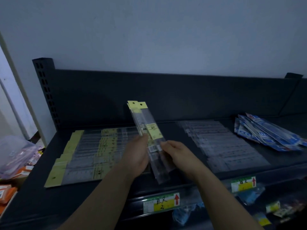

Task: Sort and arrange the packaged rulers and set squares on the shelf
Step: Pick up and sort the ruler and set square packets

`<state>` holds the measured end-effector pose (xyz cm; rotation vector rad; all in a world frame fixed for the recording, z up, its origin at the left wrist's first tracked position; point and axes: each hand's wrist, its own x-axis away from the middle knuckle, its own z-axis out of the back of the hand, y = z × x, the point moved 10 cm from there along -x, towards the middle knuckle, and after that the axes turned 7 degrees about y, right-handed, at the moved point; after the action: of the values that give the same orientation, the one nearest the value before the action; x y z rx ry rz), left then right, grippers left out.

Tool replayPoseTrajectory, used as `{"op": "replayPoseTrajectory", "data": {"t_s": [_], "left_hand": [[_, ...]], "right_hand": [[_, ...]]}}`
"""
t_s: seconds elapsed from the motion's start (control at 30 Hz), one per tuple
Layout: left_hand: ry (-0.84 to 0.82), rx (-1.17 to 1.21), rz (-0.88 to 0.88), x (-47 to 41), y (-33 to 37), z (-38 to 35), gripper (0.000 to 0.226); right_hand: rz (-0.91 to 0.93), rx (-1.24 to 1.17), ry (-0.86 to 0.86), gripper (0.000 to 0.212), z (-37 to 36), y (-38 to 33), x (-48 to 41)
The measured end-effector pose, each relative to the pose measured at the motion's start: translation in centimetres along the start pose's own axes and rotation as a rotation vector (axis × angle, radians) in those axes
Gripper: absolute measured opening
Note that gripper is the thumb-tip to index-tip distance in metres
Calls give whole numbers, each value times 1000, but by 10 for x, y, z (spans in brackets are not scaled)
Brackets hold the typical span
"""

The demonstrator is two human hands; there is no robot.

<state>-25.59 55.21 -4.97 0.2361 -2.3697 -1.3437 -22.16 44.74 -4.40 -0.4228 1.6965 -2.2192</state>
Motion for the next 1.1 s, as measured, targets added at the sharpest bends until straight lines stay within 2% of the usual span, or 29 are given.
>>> {"op": "replayPoseTrajectory", "data": {"t_s": [0.17, 0.3, 0.37, 0.47, 0.53, 0.6, 0.63, 0.73, 0.83, 0.93, 1.0, 1.1], "left_hand": [[-27, 105, -81, -3, 4, -18, 29], [-40, -15, -167, -2, 9, -21, 27], [-12, 1, -226, 1, 24, -9, 29], [184, -39, -377, 12, 60, 36, 35], [316, -125, -469, 28, 79, 64, 50], [458, -324, -528, 48, 90, 86, 66], [512, -467, -549, 57, 93, 92, 67], [526, -891, -547, 70, 88, 93, 40], [412, -1078, -435, 66, 59, 89, 21], [415, -1166, -397, 65, 41, 91, 11], [428, -1146, -415, 70, 40, 89, 10], [467, -1071, -472, 84, 47, 89, 16]], "right_hand": [[-51, -93, 39, 24, 3, 6, -3], [-1, -99, -29, 20, 12, -6, -1], [52, -45, -59, 15, 23, -18, 0], [189, 184, -101, 15, 38, -33, -1], [292, 333, -120, 18, 43, -43, -4], [356, 457, -164, 21, 40, -47, -6], [378, 499, -187, 22, 36, -48, -5], [438, 611, -231, 24, 17, -40, -4], [441, 774, -234, 31, 5, -17, 0], [370, 730, -93, 41, 26, -2, -2], [277, 577, -74, 30, 37, 9, -3], [302, 465, -122, 20, 31, 4, 2]]}}
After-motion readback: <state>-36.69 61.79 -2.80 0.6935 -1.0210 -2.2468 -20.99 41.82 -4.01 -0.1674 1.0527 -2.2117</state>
